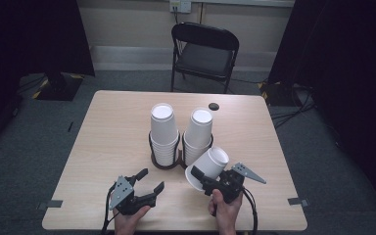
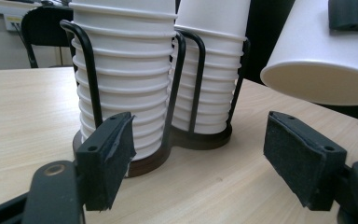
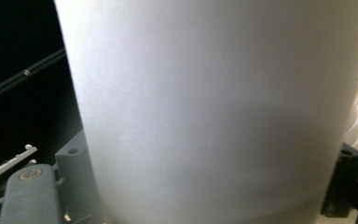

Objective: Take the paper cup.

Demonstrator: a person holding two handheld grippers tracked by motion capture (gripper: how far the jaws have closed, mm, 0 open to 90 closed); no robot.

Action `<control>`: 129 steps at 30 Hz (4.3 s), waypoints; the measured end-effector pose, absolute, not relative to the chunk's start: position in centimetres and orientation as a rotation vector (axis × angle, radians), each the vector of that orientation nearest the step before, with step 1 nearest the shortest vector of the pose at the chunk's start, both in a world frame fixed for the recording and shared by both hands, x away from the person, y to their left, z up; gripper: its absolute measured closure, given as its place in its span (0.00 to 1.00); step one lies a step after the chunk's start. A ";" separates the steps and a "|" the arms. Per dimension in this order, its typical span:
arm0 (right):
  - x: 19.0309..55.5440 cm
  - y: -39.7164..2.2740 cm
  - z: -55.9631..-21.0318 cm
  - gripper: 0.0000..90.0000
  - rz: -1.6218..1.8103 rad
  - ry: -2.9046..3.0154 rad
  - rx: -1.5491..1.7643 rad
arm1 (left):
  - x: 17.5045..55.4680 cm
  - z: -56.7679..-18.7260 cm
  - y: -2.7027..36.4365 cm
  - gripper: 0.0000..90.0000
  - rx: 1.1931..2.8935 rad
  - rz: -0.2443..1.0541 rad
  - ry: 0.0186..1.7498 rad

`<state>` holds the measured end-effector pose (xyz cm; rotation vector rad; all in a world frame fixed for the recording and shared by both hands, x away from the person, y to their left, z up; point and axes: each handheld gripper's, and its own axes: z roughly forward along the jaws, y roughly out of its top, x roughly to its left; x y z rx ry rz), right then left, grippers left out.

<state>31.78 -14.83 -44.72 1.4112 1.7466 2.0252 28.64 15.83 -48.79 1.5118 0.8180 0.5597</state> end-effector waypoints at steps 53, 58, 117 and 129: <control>31.0 -8.6 -46.8 0.15 2.192 2.062 1.611 | 29.0 -49.6 12.5 0.89 1.488 0.600 0.586; 31.0 -8.6 -46.8 0.14 2.180 2.059 1.601 | 29.1 -49.6 12.7 0.90 1.500 0.580 0.592; 30.4 -12.5 -44.4 0.14 2.020 1.983 1.056 | 30.8 -48.3 16.6 0.95 1.699 0.355 0.656; 29.6 -13.8 -45.1 0.14 1.758 1.948 0.937 | 31.3 -47.5 16.3 0.95 1.781 0.378 0.658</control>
